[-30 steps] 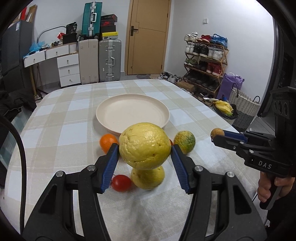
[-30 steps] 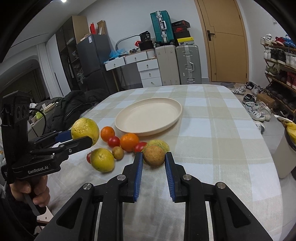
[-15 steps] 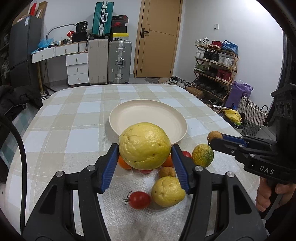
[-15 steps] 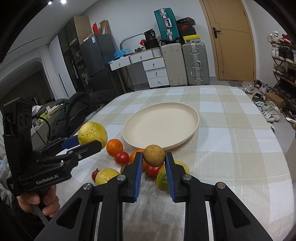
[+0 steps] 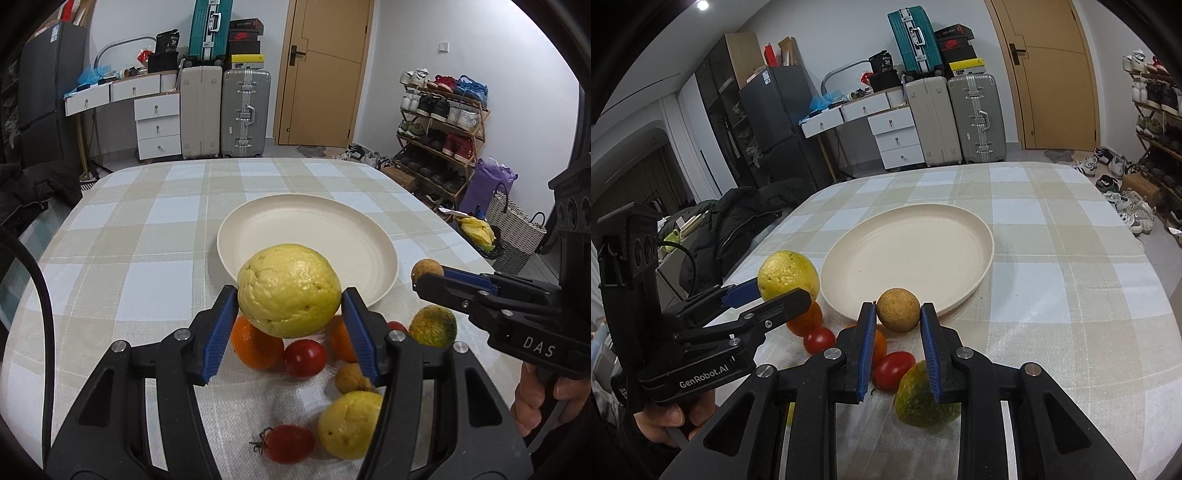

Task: Organize fruits
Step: 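Carry both fruits onto the cream plate and open both grippers, then withdraw both tools from the plate back toward the remaining fruits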

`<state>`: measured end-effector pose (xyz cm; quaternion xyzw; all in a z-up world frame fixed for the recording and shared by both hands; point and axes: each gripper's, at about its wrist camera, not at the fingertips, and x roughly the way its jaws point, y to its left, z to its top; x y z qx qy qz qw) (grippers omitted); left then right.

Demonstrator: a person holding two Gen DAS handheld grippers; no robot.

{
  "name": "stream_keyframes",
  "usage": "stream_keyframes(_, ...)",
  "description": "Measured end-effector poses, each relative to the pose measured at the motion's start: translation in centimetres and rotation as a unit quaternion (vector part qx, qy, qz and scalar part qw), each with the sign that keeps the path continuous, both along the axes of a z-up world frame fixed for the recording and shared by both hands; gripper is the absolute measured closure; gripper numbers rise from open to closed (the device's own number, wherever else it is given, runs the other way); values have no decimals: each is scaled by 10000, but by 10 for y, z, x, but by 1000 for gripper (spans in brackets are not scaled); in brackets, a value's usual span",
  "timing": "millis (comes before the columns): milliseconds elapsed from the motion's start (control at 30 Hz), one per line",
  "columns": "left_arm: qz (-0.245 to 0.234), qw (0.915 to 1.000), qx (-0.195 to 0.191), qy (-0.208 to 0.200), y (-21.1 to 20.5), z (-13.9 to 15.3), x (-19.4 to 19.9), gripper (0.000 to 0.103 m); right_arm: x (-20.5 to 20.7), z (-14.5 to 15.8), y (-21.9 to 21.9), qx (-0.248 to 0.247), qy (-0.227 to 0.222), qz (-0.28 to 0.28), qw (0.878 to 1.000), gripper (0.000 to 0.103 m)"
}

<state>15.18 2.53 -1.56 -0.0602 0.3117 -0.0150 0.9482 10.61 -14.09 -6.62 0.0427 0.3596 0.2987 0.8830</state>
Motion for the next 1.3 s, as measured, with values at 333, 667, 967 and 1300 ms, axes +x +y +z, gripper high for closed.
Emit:
stream_keyframes(333,49,9999,29,107,4,-8,31,48,28,-12,16,-126,199,-46,9997,78)
stream_keyframes(667,1,9996,110,268,0,-18,45,47,39,-20,21,-220,325,-65,9992,75)
stream_keyframes(967,67,9997,232,99,1,-12,25,25,20,-10,11,-384,-47,-225,9990,41)
stream_keyframes(1300,299,9995,74,-87,13,-3,-23,1,-9,-3,-7,-471,-333,-263,9980,0)
